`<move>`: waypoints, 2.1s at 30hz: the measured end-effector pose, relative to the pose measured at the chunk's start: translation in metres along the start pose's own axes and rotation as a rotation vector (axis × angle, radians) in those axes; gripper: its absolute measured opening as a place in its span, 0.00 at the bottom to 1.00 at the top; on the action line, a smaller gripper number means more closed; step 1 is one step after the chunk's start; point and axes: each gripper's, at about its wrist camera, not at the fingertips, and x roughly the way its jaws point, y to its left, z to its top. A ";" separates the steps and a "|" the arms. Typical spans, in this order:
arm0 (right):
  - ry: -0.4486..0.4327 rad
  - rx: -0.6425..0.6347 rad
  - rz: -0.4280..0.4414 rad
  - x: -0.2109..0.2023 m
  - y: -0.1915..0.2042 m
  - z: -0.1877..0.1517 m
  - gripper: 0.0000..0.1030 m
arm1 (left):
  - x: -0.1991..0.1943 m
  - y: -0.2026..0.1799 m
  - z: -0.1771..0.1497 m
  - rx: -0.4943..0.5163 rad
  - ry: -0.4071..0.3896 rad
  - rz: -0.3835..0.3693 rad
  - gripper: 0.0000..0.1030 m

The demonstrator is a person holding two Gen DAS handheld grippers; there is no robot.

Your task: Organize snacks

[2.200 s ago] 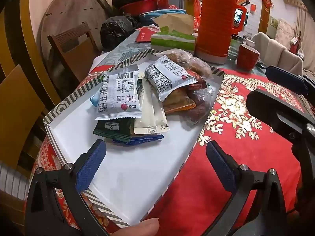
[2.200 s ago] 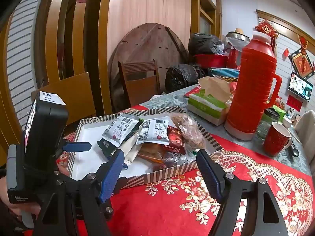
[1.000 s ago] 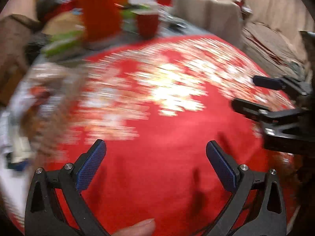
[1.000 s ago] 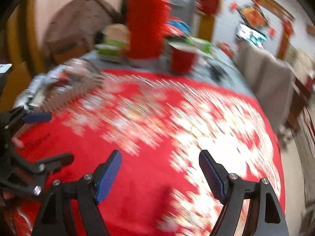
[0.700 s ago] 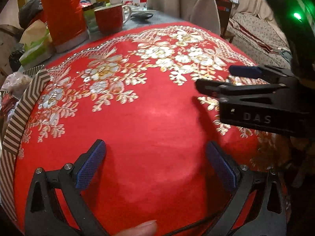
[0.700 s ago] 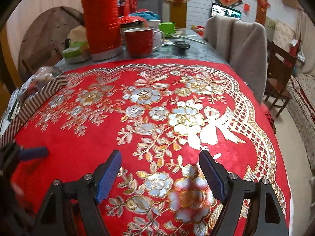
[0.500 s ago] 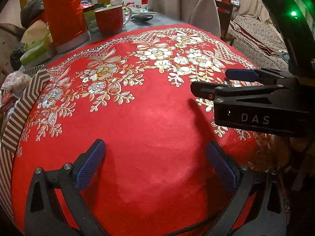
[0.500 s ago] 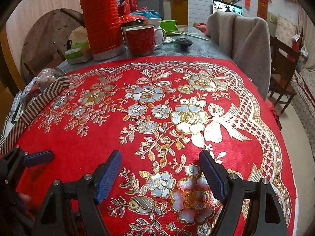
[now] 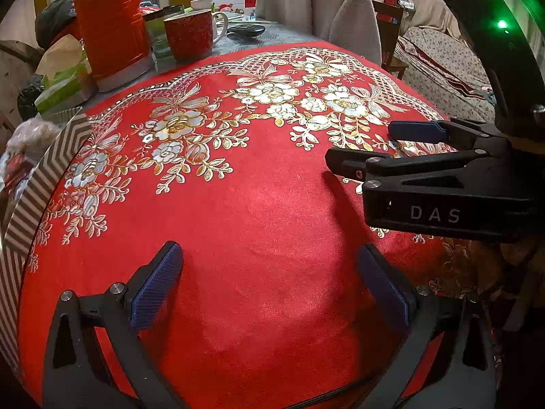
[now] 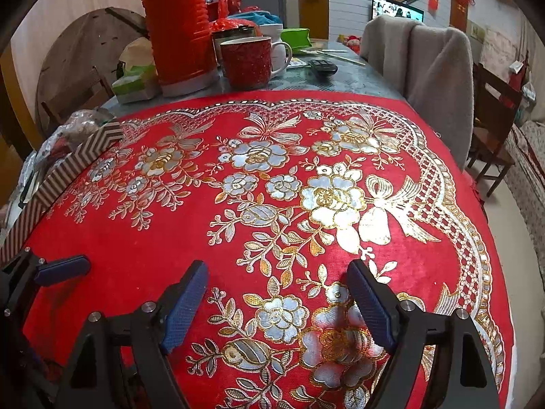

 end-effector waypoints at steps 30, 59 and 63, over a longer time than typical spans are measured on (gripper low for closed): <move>-0.003 0.015 0.035 0.000 -0.001 -0.001 0.84 | 0.000 0.000 0.001 0.000 0.001 0.000 1.00; 0.001 0.006 0.034 -0.001 -0.001 0.000 0.86 | -0.001 0.001 -0.002 -0.001 0.000 -0.001 1.00; 0.001 0.009 0.039 -0.001 -0.002 0.000 0.86 | -0.001 0.000 -0.002 -0.001 0.000 -0.001 1.00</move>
